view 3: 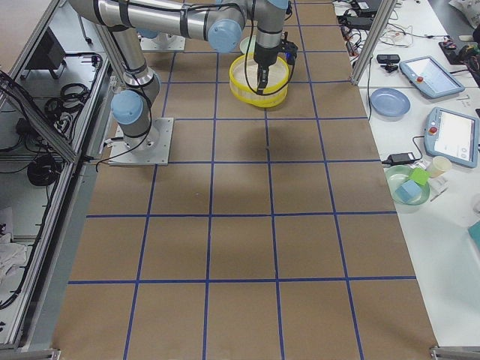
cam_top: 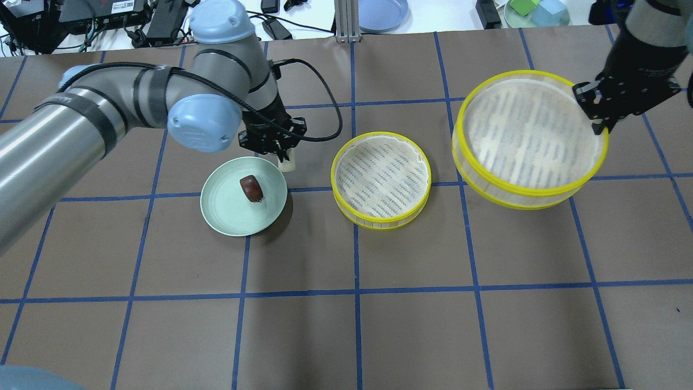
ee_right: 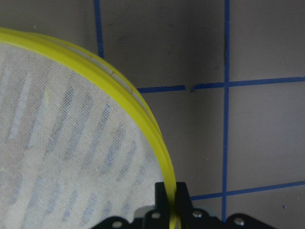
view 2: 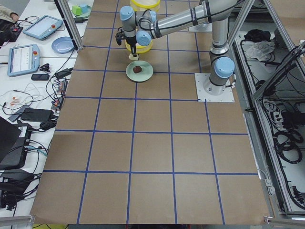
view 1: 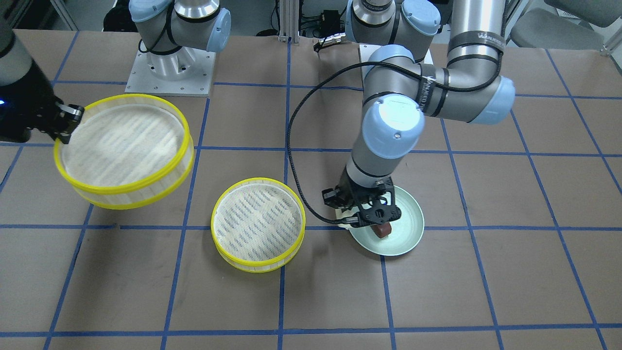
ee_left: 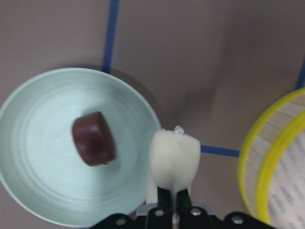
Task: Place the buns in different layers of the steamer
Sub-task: 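Lower the white bun into the bottom steamer tier and open the left gripper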
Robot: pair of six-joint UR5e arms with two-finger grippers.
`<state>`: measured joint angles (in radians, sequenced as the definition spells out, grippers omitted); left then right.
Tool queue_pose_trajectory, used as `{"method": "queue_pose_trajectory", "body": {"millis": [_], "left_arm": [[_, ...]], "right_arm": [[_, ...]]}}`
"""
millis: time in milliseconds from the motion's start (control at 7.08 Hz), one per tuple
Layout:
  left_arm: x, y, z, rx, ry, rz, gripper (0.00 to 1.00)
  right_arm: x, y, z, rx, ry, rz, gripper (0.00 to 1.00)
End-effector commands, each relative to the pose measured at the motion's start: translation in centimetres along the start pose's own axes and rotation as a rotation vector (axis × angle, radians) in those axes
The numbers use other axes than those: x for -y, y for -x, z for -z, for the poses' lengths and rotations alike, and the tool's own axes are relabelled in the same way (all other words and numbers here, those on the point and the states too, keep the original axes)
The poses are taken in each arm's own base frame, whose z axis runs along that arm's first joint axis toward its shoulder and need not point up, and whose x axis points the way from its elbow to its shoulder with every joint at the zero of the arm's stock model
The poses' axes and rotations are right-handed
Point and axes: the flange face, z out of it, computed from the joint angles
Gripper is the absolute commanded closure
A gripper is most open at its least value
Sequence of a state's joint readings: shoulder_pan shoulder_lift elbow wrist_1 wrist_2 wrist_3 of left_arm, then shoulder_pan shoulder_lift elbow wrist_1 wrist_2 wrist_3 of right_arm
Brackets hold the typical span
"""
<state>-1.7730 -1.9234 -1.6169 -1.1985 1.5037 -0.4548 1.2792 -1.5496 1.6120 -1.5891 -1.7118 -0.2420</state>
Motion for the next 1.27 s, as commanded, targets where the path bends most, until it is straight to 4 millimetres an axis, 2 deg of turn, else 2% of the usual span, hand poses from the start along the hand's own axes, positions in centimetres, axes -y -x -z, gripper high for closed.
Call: {"method": "queue_pose_trajectory", "body": {"millis": [0, 141, 424, 565, 706, 847, 1129], "left_arm": [[-3.1, -7.5, -2.7, -0.074, 0.007, 0.134, 1.0], [-4.2, -10.0, -5.0, -0.084, -0.002, 0.152, 1.0], [-3.9, -11.1, -7.2, -0.097, -0.012, 0.178, 0.99], [-4.0, -11.2, -7.9, -0.089, -0.005, 0.178, 0.24], [-4.2, -11.2, -8.3, -0.084, 0.003, 0.191, 0.0], [-4.3, -11.2, -8.2, -0.086, 0.001, 0.19, 0.0], [-4.7, -11.3, -3.5, -0.134, -0.062, 0.149, 0.0]], "right_arm": [[0.1, -7.5, -2.1, 0.015, 0.04, -0.003, 1.0], [0.0, -7.6, -2.2, 0.014, 0.042, 0.009, 1.0], [-0.1, -7.5, -2.2, 0.019, 0.046, 0.011, 1.0], [-0.1, -7.5, -2.2, 0.021, 0.046, 0.011, 1.0], [-0.1, -7.5, -2.0, 0.02, 0.043, 0.009, 1.0], [-0.2, -7.3, -2.0, 0.02, 0.044, 0.009, 1.0], [-0.3, -6.9, -1.7, 0.017, 0.038, 0.008, 1.0]]}}
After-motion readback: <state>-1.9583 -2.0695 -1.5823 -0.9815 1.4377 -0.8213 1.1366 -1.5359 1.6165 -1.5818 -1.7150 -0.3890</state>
